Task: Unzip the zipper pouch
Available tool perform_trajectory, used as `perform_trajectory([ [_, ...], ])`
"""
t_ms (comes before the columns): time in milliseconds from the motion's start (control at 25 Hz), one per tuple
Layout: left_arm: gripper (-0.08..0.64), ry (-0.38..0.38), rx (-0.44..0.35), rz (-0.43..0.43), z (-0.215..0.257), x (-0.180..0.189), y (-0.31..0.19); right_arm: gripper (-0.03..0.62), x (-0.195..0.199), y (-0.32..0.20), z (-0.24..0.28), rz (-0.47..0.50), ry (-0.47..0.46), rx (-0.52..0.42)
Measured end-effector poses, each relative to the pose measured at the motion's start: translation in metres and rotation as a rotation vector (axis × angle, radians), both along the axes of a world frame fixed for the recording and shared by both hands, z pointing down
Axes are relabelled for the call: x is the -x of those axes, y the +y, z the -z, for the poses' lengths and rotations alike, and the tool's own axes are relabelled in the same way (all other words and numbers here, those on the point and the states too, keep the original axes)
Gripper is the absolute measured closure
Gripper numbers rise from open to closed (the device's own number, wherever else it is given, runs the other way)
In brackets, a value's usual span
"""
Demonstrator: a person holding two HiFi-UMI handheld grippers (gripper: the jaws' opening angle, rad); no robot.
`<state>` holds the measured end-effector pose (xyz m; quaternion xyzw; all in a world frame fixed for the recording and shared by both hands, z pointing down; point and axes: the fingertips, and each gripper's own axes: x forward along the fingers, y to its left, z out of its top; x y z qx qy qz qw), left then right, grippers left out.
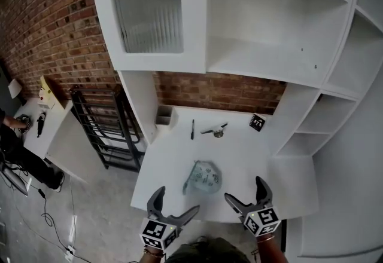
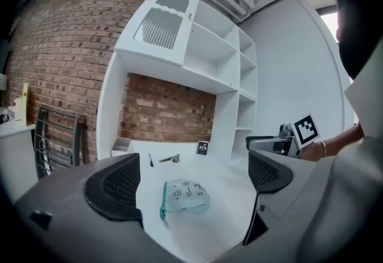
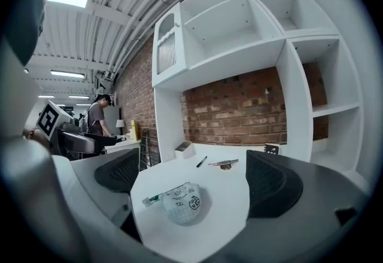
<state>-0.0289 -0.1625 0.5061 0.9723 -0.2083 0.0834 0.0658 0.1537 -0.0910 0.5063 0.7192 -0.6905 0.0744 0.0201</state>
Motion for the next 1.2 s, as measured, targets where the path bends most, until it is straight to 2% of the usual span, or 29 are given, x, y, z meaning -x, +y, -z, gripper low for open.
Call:
perform_trajectory([
  [240, -0.006, -0.026, 0.027, 0.016, -0.013, -0.006, -0.006, 0.035, -0.01, -0.021, -0.006, 0.024, -0.013, 0.015],
  [400, -0.006, -0.022, 0.023, 0.06, -0.016, -0.01, -0.02, 0.035, -0.015, -0.036, -0.014, 0.074, -0.014, 0.039],
  [480, -0.006, -0.014, 0.025, 0.102, -0.016, -0.014, -0.029, 0.035, -0.015, -0.045, -0.021, 0.137, -0.03, 0.064],
  [640, -0.006, 0.014, 0.033, 0.141, -0.016, -0.024, -0.037, 0.035, -0.011, -0.066, -0.036, 0.326, -0.096, 0.112],
  [880, -0.006, 0.0, 0.037, 0.181, -0.021, -0.022, -0.035, 0.037, -0.004, -0.108, -0.067, 0.553, -0.071, 0.217],
  [1040, -0.006, -0.013, 0.041, 0.218, -0.024, -0.016, -0.032, 0.037, -0.005, -0.142, -0.08, 0.654, -0.124, 0.26],
  [1200, -0.006, -0.023, 0.037, 0.253, -0.021, -0.006, -0.025, 0.038, -0.009, -0.17, -0.094, 0.698, -0.184, 0.308],
])
